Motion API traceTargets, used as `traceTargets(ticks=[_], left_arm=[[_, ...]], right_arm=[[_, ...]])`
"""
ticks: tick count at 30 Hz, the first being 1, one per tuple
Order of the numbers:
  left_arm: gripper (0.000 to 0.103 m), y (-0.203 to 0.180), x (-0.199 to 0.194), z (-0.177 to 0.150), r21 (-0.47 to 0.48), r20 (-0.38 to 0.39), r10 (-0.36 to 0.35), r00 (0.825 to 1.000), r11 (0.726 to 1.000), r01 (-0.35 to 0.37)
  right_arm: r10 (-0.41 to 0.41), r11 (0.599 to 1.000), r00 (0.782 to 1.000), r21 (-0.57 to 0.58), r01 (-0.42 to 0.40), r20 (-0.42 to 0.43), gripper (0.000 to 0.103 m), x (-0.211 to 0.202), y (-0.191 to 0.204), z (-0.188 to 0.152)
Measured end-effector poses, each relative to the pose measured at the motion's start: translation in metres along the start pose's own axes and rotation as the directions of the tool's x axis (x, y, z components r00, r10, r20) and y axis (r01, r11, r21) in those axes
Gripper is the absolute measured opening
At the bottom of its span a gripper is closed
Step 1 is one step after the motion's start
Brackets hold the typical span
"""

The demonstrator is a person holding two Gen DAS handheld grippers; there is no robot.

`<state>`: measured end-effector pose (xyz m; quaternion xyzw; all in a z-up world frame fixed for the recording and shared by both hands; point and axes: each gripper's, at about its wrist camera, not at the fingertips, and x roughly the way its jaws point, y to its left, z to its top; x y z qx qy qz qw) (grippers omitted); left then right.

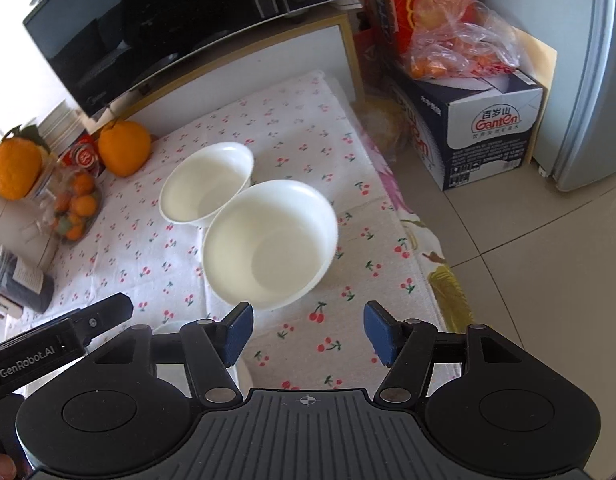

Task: Organize plates and bowls

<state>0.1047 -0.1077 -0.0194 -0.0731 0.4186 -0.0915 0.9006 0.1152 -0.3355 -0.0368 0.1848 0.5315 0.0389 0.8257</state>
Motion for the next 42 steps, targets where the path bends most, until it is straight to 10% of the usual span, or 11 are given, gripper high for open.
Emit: traceTargets(ticks=[18,29,42], left_arm=[[0.049,-0.028,0.062,0.020,0.021,-0.076,-0.016,0.997,1.000,0.018],[0.013,-0.024,0.076,0.014,-0.018,-0.125,-0.086,0.988,0.996,0.084],[0.008,-0.019,0.037,0.019,-0.038,-0.038,-0.143,0.989,0.989,0.142]], right_arm=[[-0.049,0.998,0.999,0.039,0.050,-0.023,0.059,0.048,-0.003,0.027],[-0.025,0.999,0.998,0.027,0.026,-0.061,0.012,0.059,0.000,0.026],[0.041,0.999,0.999,-0.006,-0.041,0.036,0.010,0.027,0.010,0.030]])
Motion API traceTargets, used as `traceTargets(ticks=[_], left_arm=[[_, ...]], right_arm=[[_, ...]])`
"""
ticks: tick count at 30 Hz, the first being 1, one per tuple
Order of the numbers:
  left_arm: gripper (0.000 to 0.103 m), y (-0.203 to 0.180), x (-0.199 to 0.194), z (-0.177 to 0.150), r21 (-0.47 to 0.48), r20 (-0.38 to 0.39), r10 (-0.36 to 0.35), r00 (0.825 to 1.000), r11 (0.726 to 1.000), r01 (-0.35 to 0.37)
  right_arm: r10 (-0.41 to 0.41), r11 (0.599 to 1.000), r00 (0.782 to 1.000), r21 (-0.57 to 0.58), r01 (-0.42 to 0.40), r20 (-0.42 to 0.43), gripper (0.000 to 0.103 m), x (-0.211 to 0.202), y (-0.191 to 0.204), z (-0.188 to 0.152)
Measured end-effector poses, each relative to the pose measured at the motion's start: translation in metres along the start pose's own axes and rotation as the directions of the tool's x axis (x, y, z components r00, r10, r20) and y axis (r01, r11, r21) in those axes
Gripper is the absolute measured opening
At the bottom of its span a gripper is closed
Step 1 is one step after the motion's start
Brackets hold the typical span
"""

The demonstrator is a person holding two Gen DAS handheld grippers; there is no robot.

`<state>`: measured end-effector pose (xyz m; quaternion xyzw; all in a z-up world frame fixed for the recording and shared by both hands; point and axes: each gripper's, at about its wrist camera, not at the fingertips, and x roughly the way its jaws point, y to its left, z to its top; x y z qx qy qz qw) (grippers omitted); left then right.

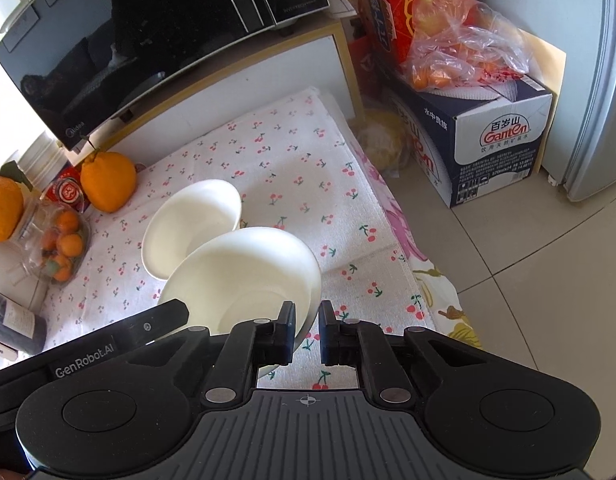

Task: Organize plates and bowls
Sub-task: 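Close both tools on the rim of another white bowl, then carry the white bowl with both tools and lower it into the other bowl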

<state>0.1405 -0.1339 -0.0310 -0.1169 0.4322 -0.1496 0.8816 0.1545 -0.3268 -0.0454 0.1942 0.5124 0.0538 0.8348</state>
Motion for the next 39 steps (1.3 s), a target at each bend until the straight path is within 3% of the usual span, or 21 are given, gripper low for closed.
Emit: traceTargets(ticks=[6,14,21,39], left_arm=[[0.009,0.005,-0.022,-0.005,-0.013,0.030,-0.021,0.999,1.000,0.021],[0.009,0.024,-0.054,-0.024,-0.054,0.039,-0.030,0.999,0.998,0.033],[0.009,0.031,-0.071,-0.037,-0.058,0.059,0.003,0.998,0.998,0.001],[0.009,0.035,-0.068,-0.071,0.007,0.019,0.098,0.995,0.995,-0.098]], right_arm=[[0.038,0.999,0.999,-0.037,-0.037,0.035,0.011,-0.017,0.009,-0.003],[0.108,0.983,0.994,-0.151,-0.104,0.019,0.013,-0.038,0.030,-0.024],[0.143,0.966,0.990,-0.219,-0.139,0.003,0.013,-0.050,0.047,-0.038],[0.068,0.932,0.989,-0.345,-0.111,-0.135,0.015,-0.037,0.062,-0.072]])
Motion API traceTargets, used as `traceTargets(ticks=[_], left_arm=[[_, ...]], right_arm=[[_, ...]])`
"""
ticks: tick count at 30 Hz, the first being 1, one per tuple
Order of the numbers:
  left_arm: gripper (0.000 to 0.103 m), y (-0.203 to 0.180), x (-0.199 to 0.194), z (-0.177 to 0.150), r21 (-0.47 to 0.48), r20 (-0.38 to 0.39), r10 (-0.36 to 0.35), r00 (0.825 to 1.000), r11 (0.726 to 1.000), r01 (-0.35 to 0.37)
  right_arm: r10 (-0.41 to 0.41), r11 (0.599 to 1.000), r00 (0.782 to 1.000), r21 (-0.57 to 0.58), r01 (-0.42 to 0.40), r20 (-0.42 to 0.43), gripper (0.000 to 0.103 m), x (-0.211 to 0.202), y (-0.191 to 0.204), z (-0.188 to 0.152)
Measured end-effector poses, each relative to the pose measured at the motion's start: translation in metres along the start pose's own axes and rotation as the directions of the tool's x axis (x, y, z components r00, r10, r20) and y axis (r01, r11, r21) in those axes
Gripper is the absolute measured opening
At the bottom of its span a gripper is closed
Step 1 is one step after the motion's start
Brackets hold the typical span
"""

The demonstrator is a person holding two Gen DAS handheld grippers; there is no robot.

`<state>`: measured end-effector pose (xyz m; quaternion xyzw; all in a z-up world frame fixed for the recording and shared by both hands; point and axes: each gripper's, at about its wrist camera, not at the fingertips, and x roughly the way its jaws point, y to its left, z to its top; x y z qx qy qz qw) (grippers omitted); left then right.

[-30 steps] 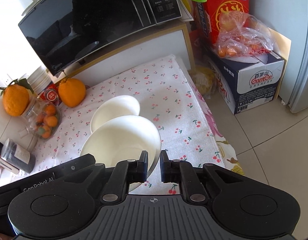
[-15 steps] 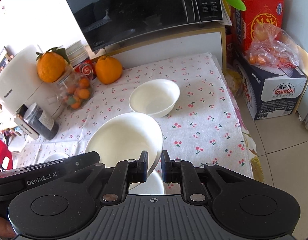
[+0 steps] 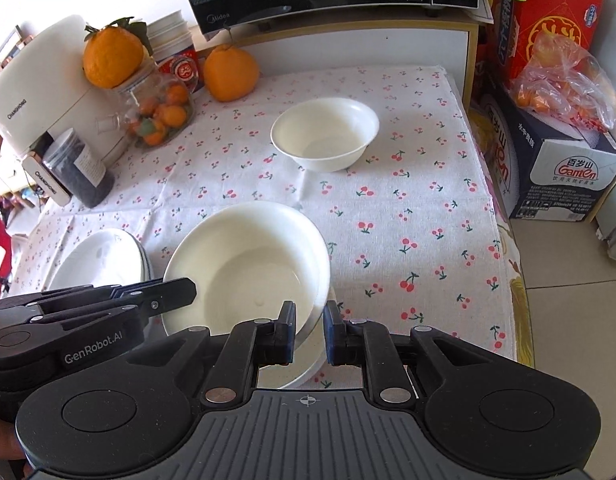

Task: Organize plates and bowls
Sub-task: 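Carry the white bowl with both tools and lower it into the other bowl, then open both tools to release the stacked bowl and pull back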

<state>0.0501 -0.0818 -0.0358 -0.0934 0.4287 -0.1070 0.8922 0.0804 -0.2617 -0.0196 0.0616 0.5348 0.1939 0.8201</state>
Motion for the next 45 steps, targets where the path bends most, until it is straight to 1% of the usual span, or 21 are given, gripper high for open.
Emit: traceTargets(ticks=[7,16,23,27,33,40,42,43,45], left_arm=[[0.010,-0.004,0.002,-0.006,0.034,-0.013,0.017,1.000,0.999,-0.016],[0.011,-0.002,0.005,-0.008,0.022,-0.035,0.009,0.999,1.000,-0.008],[0.012,0.000,0.006,-0.007,0.013,-0.045,0.004,0.999,1.000,-0.003],[0.014,0.001,0.006,-0.006,0.006,-0.042,0.003,0.999,1.000,-0.003],[0.015,0.004,0.003,-0.002,-0.004,-0.032,-0.002,0.999,1.000,0.002],[0.015,0.008,0.003,0.011,-0.031,-0.010,-0.004,1.000,1.000,0.004],[0.015,0.007,0.003,0.017,-0.023,0.005,0.003,1.000,1.000,-0.003],[0.015,0.006,0.003,0.020,-0.020,0.010,0.008,1.000,1.000,-0.007],[0.015,0.005,0.005,0.026,-0.016,0.019,0.012,1.000,1.000,-0.012]], right_arm=[[-0.030,0.999,0.999,-0.035,0.029,-0.023,0.017,0.004,0.004,-0.004],[-0.027,0.999,0.999,-0.039,0.026,-0.035,0.018,0.005,0.001,-0.004],[-0.028,0.999,0.999,-0.022,0.028,-0.024,0.018,0.002,-0.003,-0.002],[-0.015,1.000,1.000,-0.019,0.015,-0.018,0.018,0.001,-0.004,-0.001],[-0.020,1.000,1.000,0.000,0.020,-0.002,0.018,0.000,-0.009,0.001],[-0.016,0.999,1.000,0.033,0.015,0.021,0.018,0.000,-0.015,0.007],[-0.020,0.998,0.999,0.053,0.018,0.039,0.022,-0.001,-0.019,0.010],[-0.024,0.998,0.999,0.067,0.020,0.047,0.027,-0.001,-0.021,0.012],[-0.024,0.996,0.998,0.091,0.018,0.057,0.027,0.000,-0.026,0.015]])
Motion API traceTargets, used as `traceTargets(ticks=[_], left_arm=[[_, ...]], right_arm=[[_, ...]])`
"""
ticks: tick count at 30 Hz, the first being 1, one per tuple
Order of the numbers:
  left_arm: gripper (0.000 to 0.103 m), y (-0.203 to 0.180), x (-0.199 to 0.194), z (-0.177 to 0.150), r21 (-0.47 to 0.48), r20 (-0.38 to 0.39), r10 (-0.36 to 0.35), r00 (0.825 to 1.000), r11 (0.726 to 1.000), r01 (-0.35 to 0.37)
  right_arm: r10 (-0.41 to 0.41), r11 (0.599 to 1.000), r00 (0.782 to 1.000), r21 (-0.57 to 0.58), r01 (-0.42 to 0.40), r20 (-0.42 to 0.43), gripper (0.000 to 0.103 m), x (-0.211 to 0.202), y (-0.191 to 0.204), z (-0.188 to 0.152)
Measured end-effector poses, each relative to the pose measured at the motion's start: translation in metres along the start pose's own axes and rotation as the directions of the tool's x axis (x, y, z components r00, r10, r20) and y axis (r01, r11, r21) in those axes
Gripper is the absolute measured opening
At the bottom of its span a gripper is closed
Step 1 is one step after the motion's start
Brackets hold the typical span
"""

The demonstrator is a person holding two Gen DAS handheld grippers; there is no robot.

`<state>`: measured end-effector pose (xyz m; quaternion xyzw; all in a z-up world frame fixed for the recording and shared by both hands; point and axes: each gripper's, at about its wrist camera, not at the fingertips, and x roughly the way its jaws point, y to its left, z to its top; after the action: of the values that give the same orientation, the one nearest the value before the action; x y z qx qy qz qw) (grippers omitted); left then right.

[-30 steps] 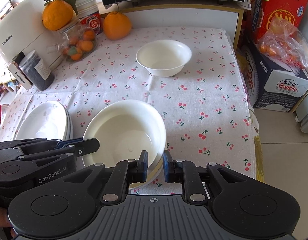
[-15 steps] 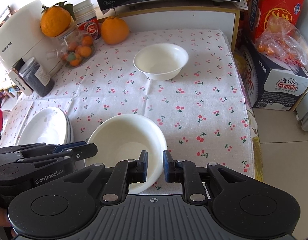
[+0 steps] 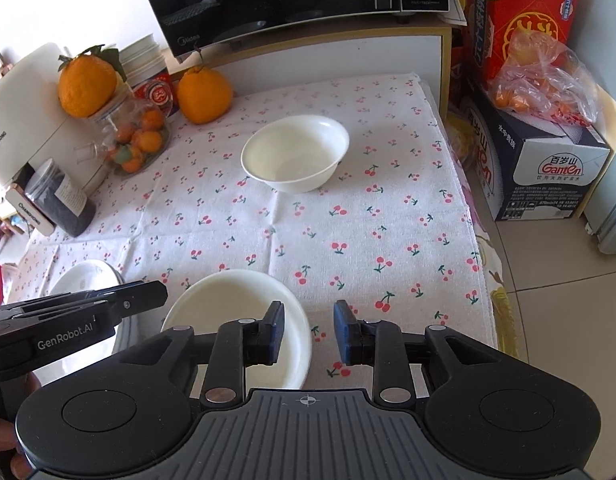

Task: Organize plates and bowls
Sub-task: 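Open both tools to release the stacked bowl and pull back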

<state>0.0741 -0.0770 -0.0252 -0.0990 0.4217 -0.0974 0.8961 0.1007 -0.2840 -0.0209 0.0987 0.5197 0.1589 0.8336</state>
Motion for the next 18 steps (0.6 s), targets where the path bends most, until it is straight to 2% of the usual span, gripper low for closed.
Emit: traceTargets(ticks=[2,4,7,8,11,16,18], left_arm=[[0.017,-0.001,0.003,0.005,-0.005,0.003,-0.002,1.000,1.000,0.002],[0.023,-0.001,0.008,0.012,-0.014,0.004,-0.012,1.000,1.000,0.012],[0.029,-0.004,0.017,0.024,-0.006,0.009,-0.008,1.000,1.000,0.008],[0.033,-0.005,0.021,0.028,0.002,0.008,-0.003,1.000,1.000,0.003],[0.045,-0.008,0.033,0.040,0.008,0.009,0.021,1.000,1.000,-0.021],[0.054,-0.007,0.051,0.059,-0.022,0.010,0.020,1.000,1.000,-0.020],[0.062,-0.007,0.057,0.065,-0.024,0.017,0.022,1.000,0.999,-0.022]], right_arm=[[0.002,0.999,1.000,0.032,-0.002,0.002,0.027,0.003,-0.006,0.004],[-0.007,0.998,1.000,0.068,0.007,0.002,0.028,0.007,-0.012,0.009],[-0.035,0.994,0.999,0.108,0.034,0.009,0.041,0.012,-0.021,0.015],[-0.038,0.993,0.999,0.116,0.036,0.011,0.042,0.013,-0.023,0.018],[-0.022,0.988,1.000,0.152,0.019,0.018,0.043,0.019,-0.031,0.028],[0.002,0.970,1.000,0.244,-0.005,0.016,0.047,0.037,-0.044,0.041],[0.005,0.966,1.000,0.260,-0.007,0.006,0.047,0.046,-0.048,0.048]])
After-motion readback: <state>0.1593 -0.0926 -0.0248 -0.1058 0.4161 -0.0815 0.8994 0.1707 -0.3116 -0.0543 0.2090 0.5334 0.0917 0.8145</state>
